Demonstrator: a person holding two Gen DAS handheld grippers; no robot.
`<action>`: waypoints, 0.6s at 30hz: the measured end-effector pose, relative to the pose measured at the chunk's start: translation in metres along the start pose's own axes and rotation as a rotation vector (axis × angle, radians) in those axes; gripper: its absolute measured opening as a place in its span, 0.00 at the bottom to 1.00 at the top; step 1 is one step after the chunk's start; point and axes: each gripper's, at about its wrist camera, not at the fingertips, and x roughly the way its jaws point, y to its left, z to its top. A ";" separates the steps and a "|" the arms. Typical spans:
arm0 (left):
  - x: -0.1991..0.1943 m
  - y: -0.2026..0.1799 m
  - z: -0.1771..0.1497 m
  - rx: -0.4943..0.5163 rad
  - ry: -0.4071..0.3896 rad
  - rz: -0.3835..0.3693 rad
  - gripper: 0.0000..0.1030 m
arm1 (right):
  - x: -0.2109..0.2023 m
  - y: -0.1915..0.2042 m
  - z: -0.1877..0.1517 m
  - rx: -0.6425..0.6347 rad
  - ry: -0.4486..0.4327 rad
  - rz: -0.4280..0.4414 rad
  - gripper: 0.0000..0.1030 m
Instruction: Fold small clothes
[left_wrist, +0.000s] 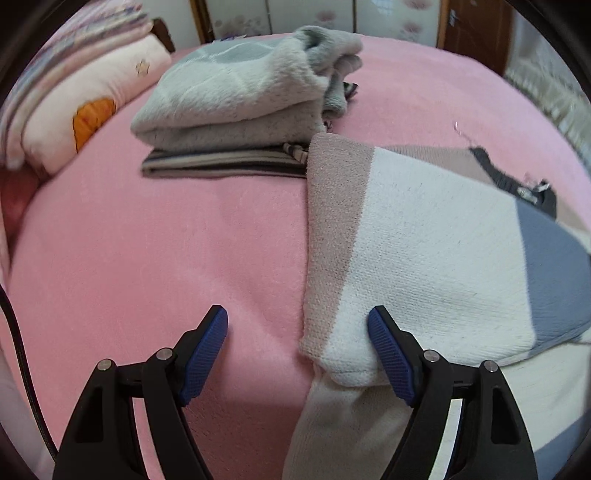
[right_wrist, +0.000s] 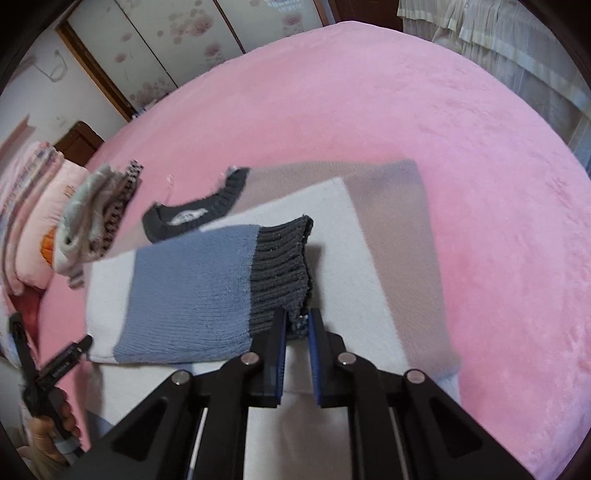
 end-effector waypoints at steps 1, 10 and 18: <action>0.001 -0.002 0.000 0.012 0.002 0.011 0.76 | 0.003 -0.001 -0.001 0.010 0.006 -0.003 0.10; 0.007 -0.001 -0.001 0.003 0.003 0.018 0.83 | 0.010 -0.005 -0.006 0.034 0.017 -0.023 0.11; -0.012 0.005 0.000 0.014 -0.001 -0.009 0.84 | -0.023 0.016 -0.015 -0.117 -0.045 -0.151 0.33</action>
